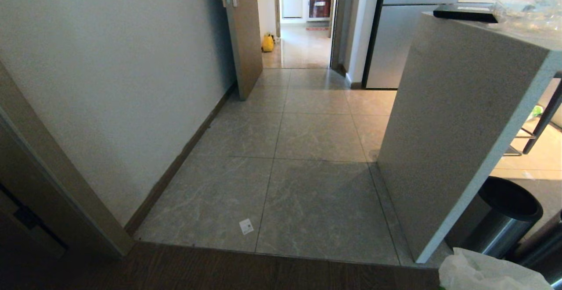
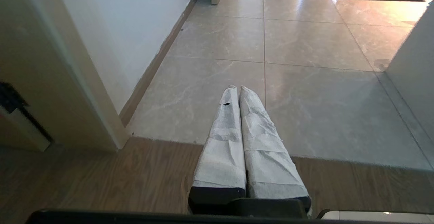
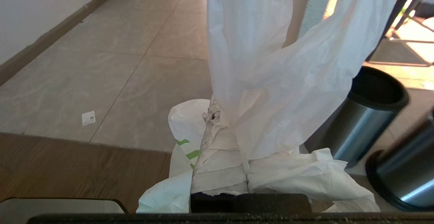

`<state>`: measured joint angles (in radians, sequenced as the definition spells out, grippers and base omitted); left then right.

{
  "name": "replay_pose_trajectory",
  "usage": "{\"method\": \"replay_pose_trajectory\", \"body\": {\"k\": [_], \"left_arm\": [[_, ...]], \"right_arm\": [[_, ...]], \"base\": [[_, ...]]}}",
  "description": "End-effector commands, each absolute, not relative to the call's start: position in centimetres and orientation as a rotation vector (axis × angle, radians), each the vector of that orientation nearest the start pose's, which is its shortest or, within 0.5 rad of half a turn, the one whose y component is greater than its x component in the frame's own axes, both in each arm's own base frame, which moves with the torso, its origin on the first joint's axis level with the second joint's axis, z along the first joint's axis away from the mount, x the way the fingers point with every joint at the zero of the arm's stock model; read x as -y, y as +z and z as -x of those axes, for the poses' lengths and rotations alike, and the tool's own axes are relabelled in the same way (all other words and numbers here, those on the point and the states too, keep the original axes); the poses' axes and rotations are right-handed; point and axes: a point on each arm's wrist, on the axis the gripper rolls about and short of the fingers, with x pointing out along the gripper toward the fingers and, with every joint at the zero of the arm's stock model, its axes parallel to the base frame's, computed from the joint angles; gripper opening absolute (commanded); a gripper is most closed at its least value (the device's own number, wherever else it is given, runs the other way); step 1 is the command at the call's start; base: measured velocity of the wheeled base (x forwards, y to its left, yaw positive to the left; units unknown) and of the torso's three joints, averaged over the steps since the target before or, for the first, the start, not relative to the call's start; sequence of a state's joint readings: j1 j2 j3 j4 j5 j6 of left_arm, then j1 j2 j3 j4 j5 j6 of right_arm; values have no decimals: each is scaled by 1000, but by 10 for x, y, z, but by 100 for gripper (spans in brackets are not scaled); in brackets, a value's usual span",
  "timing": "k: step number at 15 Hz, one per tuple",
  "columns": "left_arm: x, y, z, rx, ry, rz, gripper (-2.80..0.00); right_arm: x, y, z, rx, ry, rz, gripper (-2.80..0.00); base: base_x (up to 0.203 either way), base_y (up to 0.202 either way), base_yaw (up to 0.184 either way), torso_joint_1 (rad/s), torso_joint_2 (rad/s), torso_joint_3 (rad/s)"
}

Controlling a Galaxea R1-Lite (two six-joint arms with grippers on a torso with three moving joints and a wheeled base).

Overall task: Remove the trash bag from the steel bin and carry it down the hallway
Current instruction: Put the trash bag at the door

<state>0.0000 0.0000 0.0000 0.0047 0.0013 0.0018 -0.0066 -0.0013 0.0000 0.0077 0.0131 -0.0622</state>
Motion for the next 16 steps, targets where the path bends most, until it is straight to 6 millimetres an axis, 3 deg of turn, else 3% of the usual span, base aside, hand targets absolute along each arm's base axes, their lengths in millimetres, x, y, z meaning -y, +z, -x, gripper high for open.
{"method": "replay_pose_trajectory", "body": {"k": [1, 16], "left_arm": [[0, 75, 23, -5, 2, -2, -280], [0, 75, 23, -5, 2, 2, -280]], "right_arm": [[0, 75, 23, -6, 8, 63, -280], [0, 75, 23, -6, 8, 63, -280]], "base": [[192, 0, 0, 7, -1, 2], [190, 0, 0, 2, 1, 3]]}}
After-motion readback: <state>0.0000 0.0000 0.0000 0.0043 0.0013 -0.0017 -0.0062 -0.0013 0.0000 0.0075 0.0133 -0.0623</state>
